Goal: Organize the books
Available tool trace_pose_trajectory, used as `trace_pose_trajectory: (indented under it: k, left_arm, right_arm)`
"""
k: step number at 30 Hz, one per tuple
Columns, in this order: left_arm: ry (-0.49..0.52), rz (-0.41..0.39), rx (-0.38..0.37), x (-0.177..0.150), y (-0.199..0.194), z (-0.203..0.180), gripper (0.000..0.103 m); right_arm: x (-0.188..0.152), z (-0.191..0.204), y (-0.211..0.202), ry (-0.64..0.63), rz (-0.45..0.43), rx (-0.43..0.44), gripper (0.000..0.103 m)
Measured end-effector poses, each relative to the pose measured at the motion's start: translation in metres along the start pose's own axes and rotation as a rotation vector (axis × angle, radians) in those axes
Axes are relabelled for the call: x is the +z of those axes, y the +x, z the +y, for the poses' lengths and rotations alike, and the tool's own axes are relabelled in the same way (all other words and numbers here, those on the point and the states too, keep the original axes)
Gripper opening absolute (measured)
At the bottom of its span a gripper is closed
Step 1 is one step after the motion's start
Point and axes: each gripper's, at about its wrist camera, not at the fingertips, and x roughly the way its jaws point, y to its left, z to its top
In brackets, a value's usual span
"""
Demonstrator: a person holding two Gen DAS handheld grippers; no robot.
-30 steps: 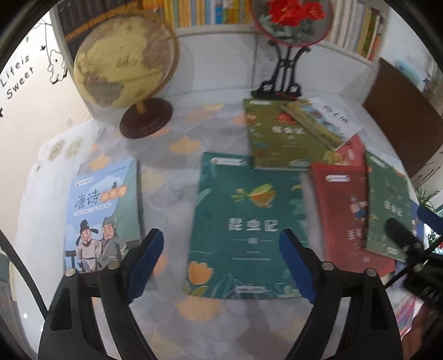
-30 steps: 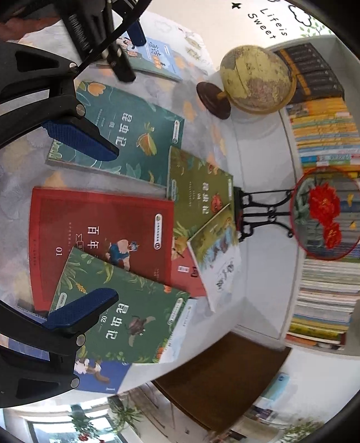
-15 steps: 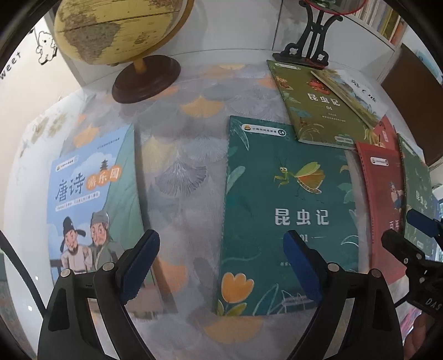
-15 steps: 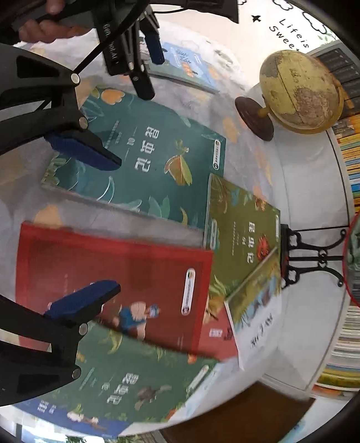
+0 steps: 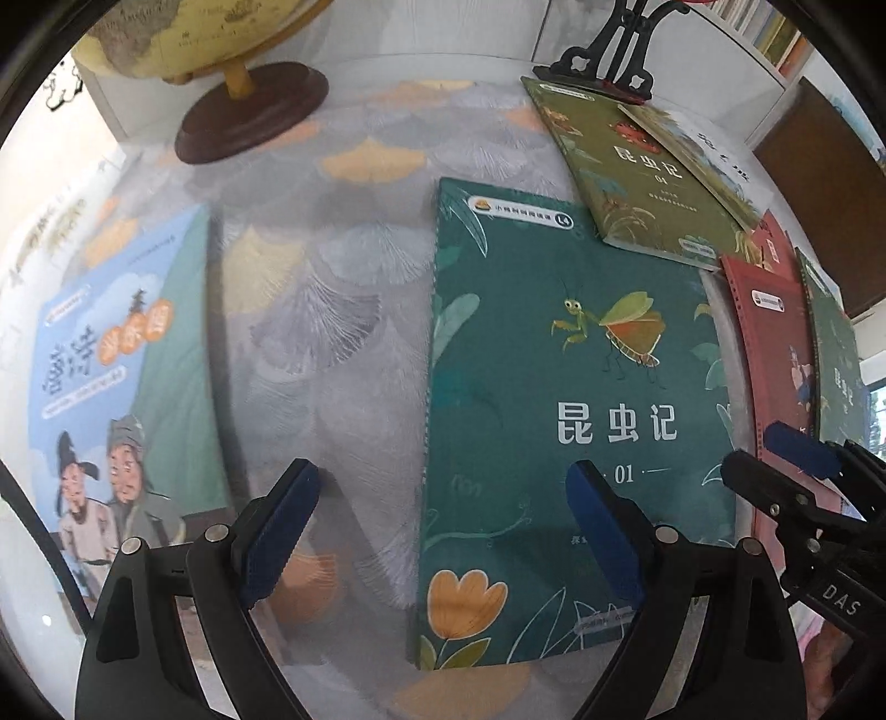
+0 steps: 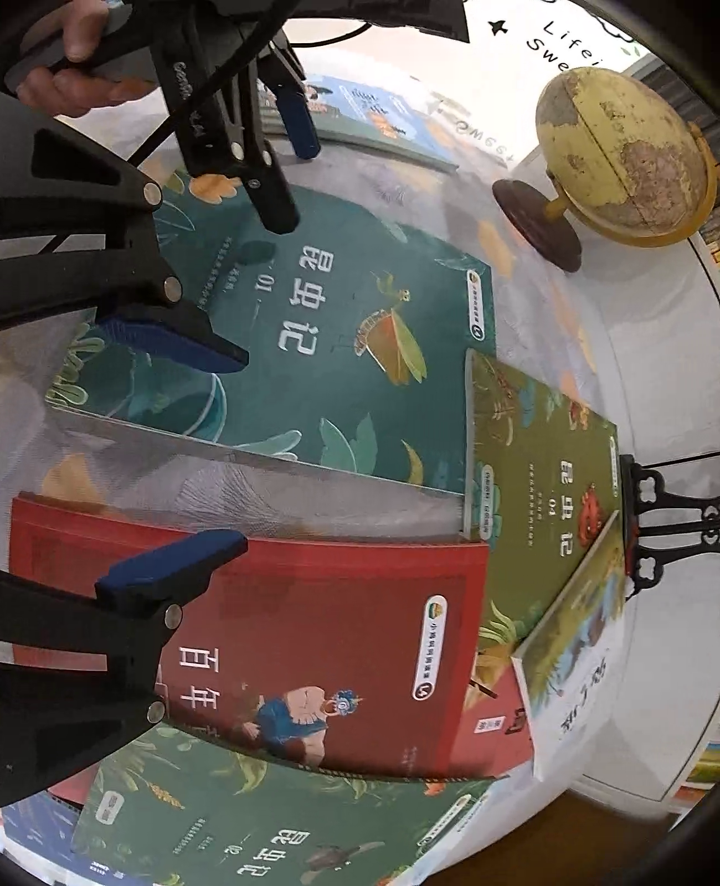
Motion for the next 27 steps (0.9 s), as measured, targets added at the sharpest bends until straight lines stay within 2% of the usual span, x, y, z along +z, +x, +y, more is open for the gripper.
trace_pose_trajectory:
  k: [5, 7, 14, 17, 21, 24, 27]
  left_arm:
    - [0.027, -0.006, -0.002, -0.004, 0.004, -0.005, 0.094]
    - [0.047, -0.011, 0.002, -0.006, 0.005, -0.009, 0.095]
    - [0.081, -0.014, -0.016, -0.009, 0.007, -0.015, 0.100]
    - [0.100, -0.020, -0.050, -0.012, 0.004, -0.018, 0.100]
    - [0.121, -0.035, -0.160, -0.025, -0.005, -0.021, 0.100]
    - [0.130, -0.034, -0.167, -0.038, -0.011, -0.019, 0.100]
    - [0.156, -0.016, -0.197, -0.053, -0.015, -0.019, 0.100]
  right_arm:
    - [0.003, 0.007, 0.003, -0.037, -0.009, -0.034, 0.057]
    - [0.002, 0.010, 0.007, -0.038, 0.020, 0.004, 0.044]
    - [0.001, 0.009, 0.016, -0.002, 0.036, 0.038, 0.044]
    - [0.003, 0.012, 0.018, -0.030, 0.055, 0.080, 0.043]
    - [0.000, 0.010, 0.018, -0.063, 0.067, 0.161, 0.044]
    - [-0.009, 0.013, 0.014, -0.097, 0.076, 0.200, 0.045]
    - [-0.020, 0.020, 0.012, -0.158, 0.083, 0.190, 0.046]
